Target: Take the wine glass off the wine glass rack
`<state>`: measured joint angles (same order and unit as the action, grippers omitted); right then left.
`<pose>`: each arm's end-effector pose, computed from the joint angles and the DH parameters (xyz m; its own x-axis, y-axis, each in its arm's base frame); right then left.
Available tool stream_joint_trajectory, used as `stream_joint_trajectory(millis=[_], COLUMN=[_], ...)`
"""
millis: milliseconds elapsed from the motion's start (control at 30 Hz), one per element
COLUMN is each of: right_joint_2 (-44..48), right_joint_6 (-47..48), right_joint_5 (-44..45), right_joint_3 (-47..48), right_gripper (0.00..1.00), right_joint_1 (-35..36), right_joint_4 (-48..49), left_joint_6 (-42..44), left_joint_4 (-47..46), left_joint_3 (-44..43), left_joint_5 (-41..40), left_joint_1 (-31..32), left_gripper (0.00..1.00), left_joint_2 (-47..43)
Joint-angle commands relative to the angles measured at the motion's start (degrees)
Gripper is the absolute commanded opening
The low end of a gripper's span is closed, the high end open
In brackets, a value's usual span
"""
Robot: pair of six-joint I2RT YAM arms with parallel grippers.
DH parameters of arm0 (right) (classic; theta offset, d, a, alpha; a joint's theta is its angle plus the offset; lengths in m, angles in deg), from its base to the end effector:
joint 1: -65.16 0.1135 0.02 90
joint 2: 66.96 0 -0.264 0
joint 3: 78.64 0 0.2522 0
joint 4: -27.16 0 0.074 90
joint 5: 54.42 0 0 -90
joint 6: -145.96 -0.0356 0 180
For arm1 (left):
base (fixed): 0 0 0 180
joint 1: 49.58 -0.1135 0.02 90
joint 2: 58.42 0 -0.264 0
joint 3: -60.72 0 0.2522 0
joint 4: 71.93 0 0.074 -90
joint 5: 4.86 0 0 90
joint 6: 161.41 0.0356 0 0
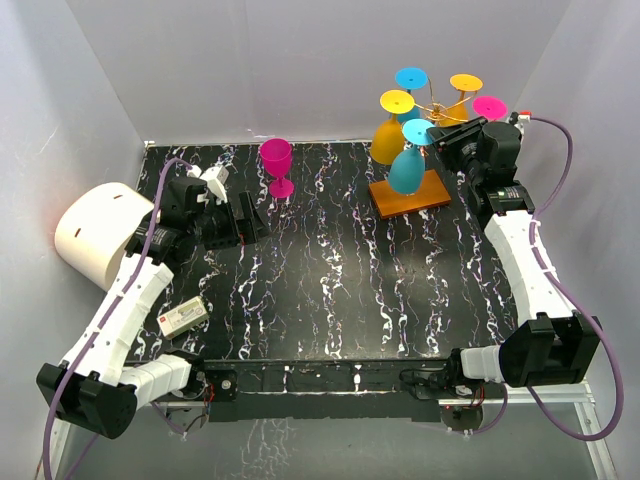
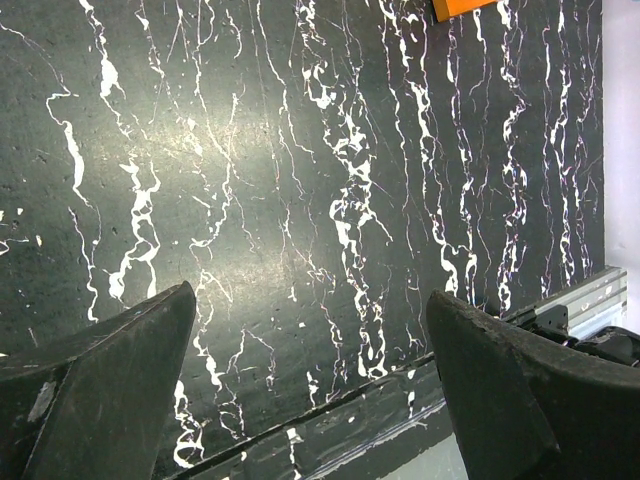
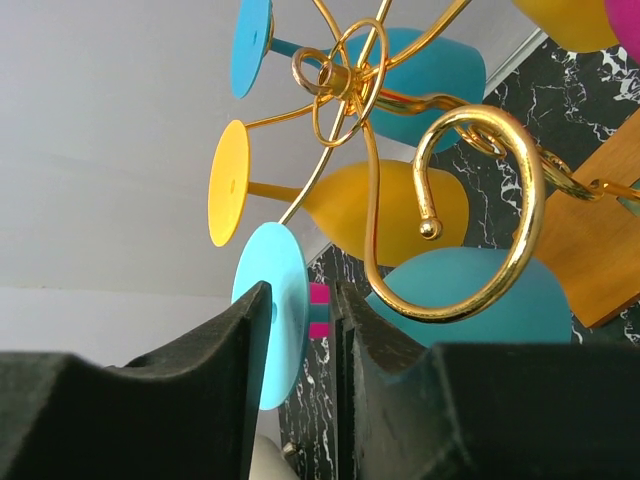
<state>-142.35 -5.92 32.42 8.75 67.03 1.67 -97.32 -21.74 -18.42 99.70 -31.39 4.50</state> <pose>0.3064 0.0120 0.3958 -0.1859 0.8750 -0.4470 0.1650 0.4762 0.8637 0.2175 -0.0809 0.3584 -0.6960 -0.2165 -0.6846 0.2180 0.8448 -0.4887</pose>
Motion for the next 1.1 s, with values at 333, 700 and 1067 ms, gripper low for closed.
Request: stream_joint_trajectory(millis=[333,700,1067], right_joint_2=[0.95,2.34,1.65], right_joint_6=[-2.87,-4.67,-6.16], right_joint_5=[0.48,0.34,-2.57], right_joint_3=[2.08,2.6,3.53], right_gripper=[0.14,0.09,0.03], right_joint_1=[-0.1,-0.11,-0.08], right_joint_4=[5.11,5.4,6.84], left_joint_6=[0.77,0.51,0.42], left_joint_4=[1.35,1.97,2.35], left_joint_3=[-1.24,-1.35,-1.2], left_joint_5=[-0.52,-0.74,-1.11], left_joint_1=[0.22,0.18,0.17], left_gripper=[0.99,0.99,0.99], left_joint_2=[-1.99,-2.54,-3.33])
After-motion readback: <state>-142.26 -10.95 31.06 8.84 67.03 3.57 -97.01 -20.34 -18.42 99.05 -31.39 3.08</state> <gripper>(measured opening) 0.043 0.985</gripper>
